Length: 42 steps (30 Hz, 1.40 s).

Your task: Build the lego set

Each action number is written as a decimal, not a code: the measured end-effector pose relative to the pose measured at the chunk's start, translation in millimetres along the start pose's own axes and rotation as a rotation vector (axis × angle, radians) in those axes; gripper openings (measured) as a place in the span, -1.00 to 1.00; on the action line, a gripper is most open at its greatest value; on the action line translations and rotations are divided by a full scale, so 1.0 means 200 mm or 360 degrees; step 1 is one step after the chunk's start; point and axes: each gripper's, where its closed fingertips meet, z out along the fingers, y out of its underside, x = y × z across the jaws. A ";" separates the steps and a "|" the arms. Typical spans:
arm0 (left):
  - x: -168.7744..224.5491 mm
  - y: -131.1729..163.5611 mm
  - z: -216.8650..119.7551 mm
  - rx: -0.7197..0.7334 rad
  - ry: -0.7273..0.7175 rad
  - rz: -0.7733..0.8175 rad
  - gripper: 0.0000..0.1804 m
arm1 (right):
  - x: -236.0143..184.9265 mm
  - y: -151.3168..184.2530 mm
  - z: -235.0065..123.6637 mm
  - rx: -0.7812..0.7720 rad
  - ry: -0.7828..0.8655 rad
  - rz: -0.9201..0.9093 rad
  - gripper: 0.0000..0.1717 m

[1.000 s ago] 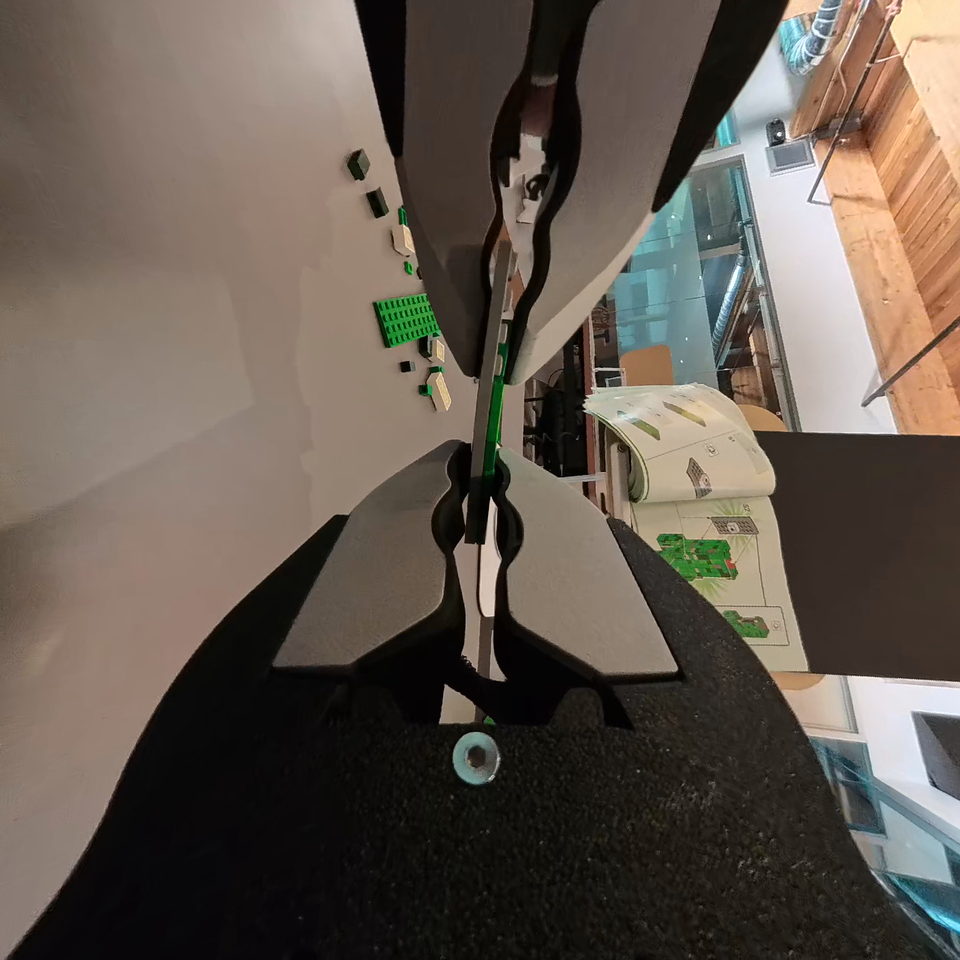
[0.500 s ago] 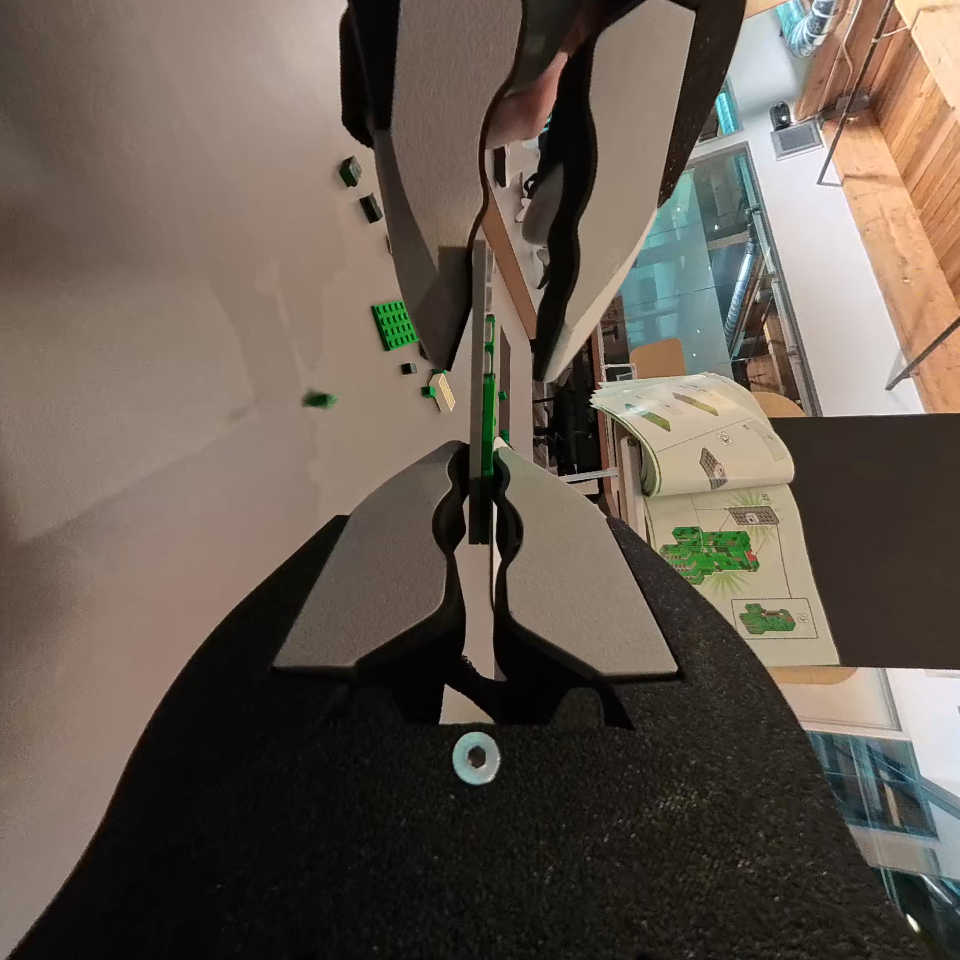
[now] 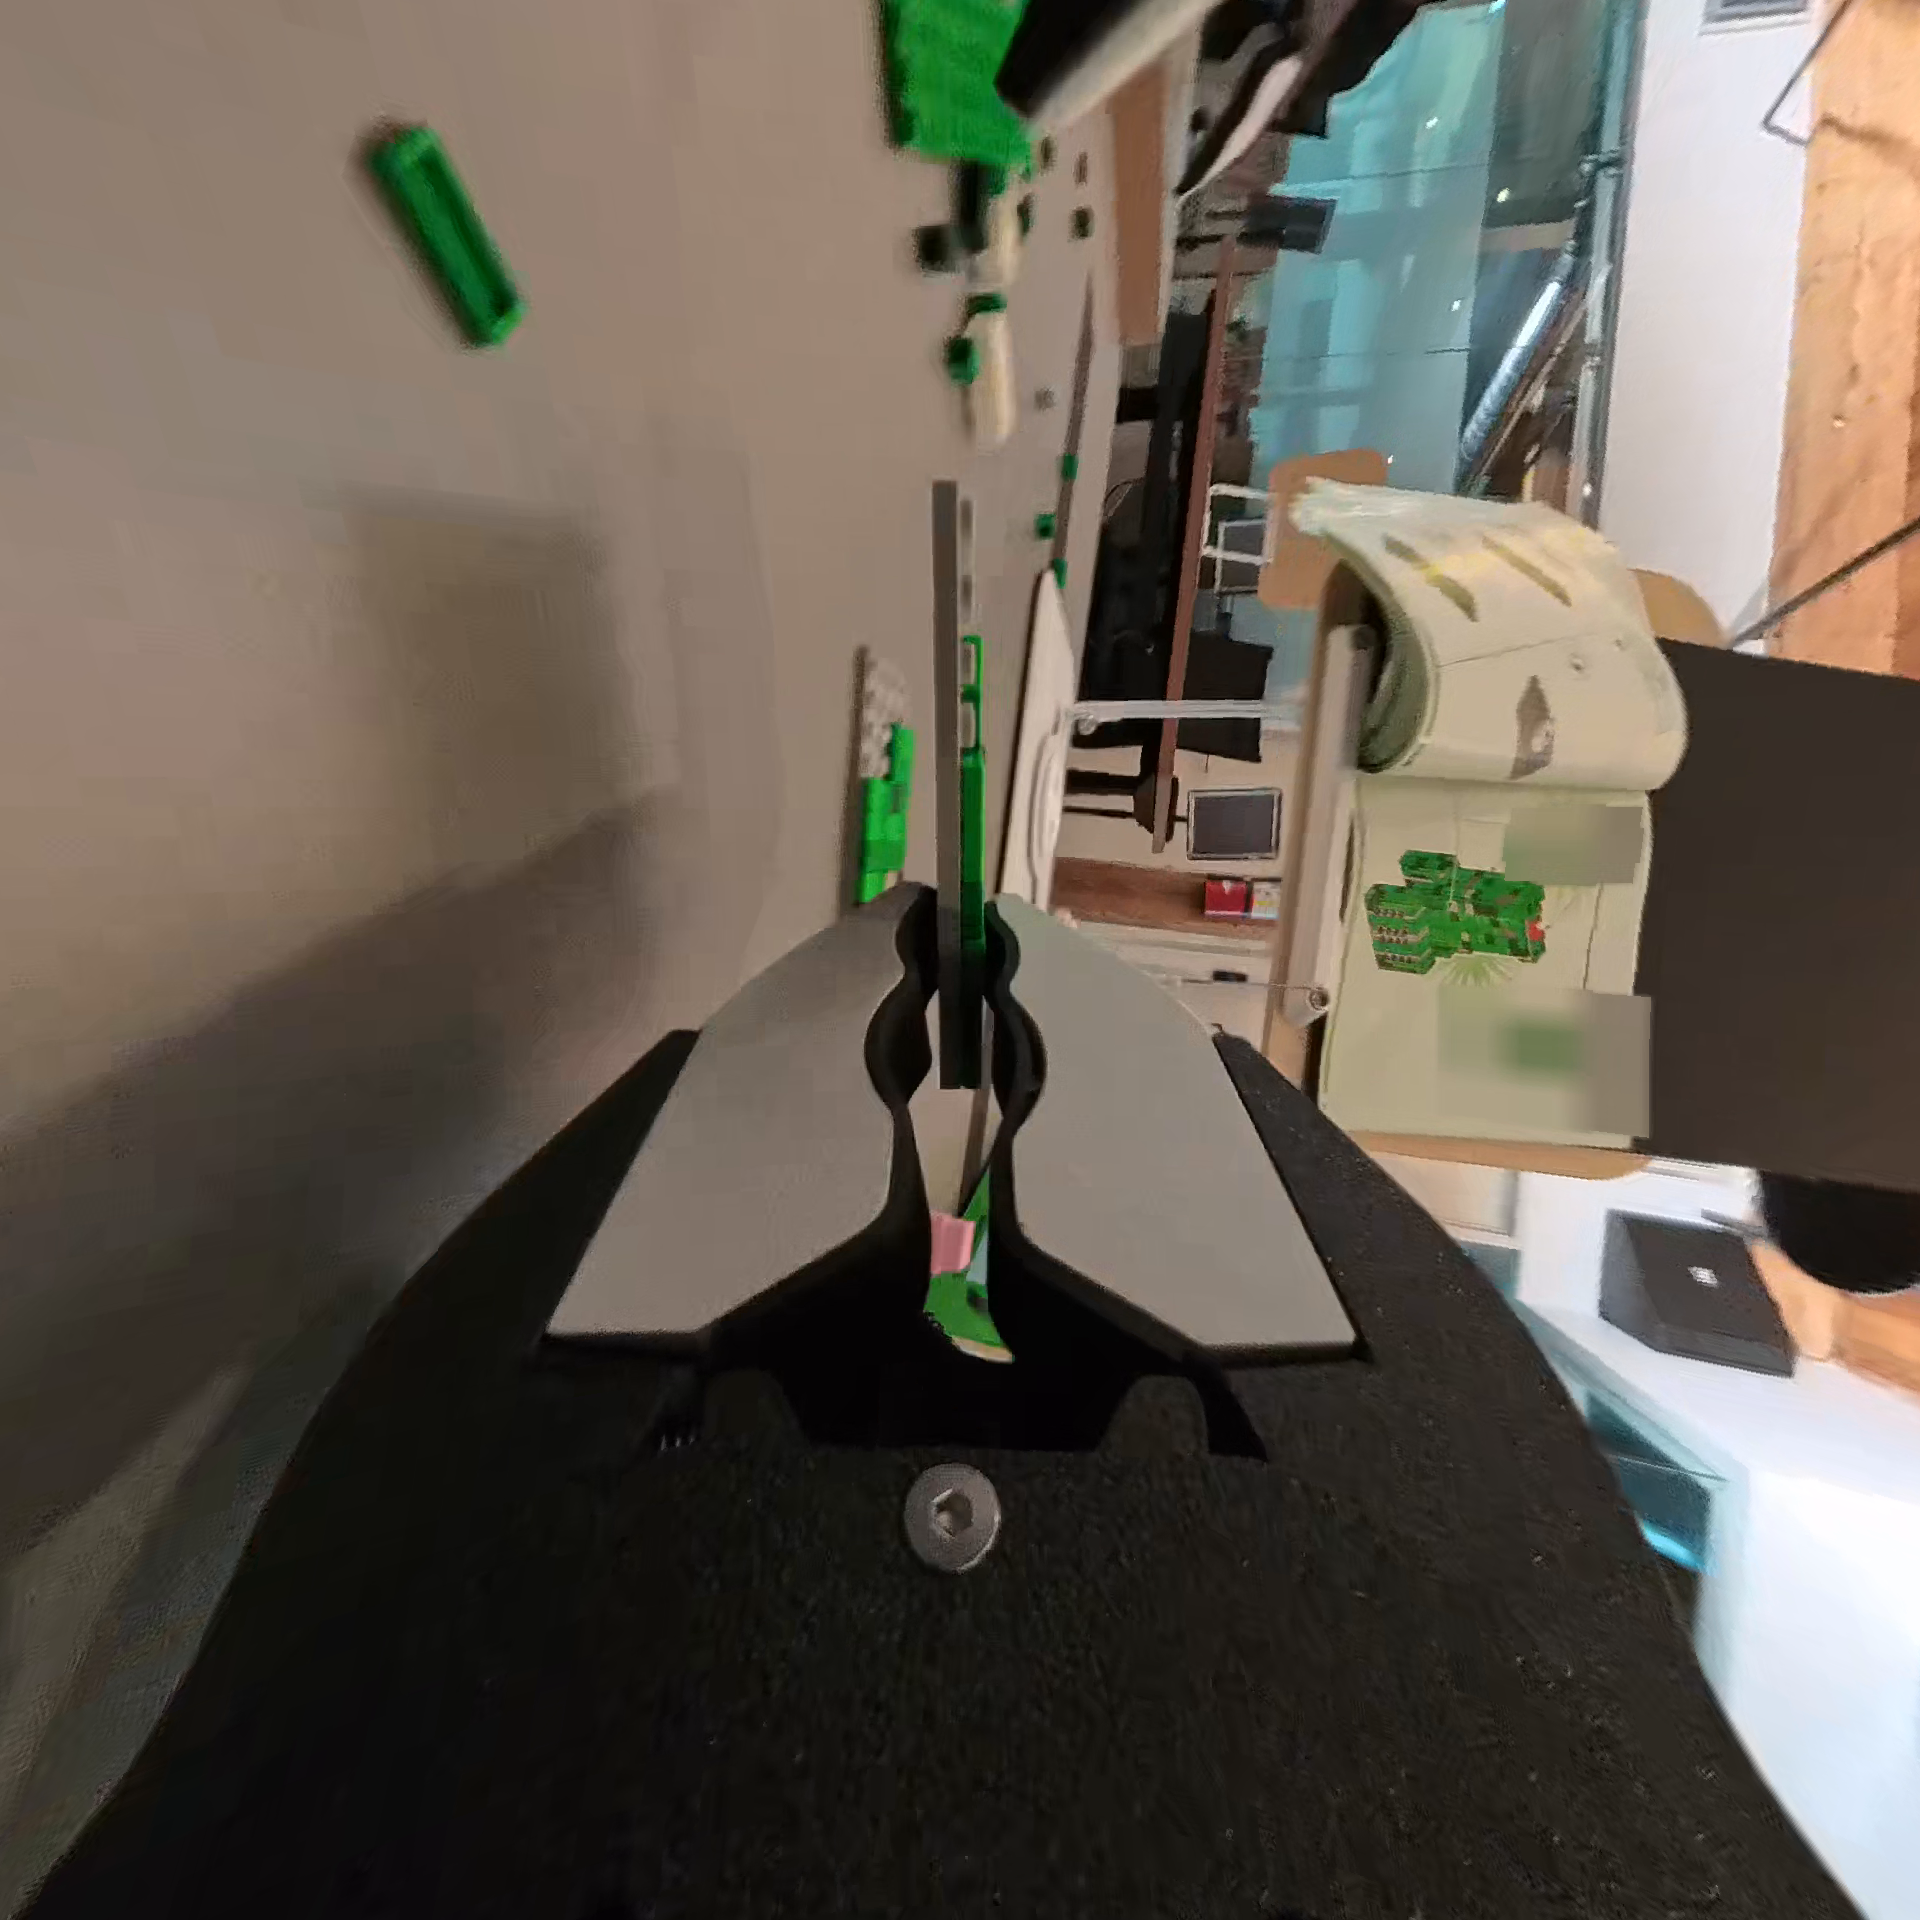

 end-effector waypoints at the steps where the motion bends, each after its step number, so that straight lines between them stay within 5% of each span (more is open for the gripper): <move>1: 0.02 0.01 0.04 -0.0030 0.0026 -0.0060 -0.65 | -0.02 0.01 0.01 -0.0024 -0.0001 -0.0034 -0.93; 7: -0.02 -0.02 0.12 0.0063 -0.0080 -0.0309 -0.53 | -0.01 -0.02 0.00 -0.0005 0.0032 0.0027 -0.93; 13: 0.06 0.12 0.16 -0.0253 0.0120 -0.0673 -0.52 | -0.06 0.05 0.03 -0.0107 0.0056 -0.0146 -0.93; 18: 0.10 0.16 0.17 -0.0424 0.0025 -0.0585 -0.78 | -0.06 0.04 0.03 -0.0104 0.0070 -0.0142 -0.93; 26: 0.10 0.15 0.22 -0.0529 0.0024 -0.0600 -0.80 | -0.10 0.06 0.04 -0.0160 -0.0001 -0.0219 -0.93; 34: 0.10 0.15 0.22 -0.0652 0.0072 -0.0589 -0.92 | -0.15 0.10 0.00 -0.0260 -0.0263 -0.0341 -0.68; 42: 0.10 0.12 0.18 -0.0389 0.0118 -0.0578 -0.93 | -0.19 0.06 -0.24 -0.0119 -0.0804 -0.0065 -0.49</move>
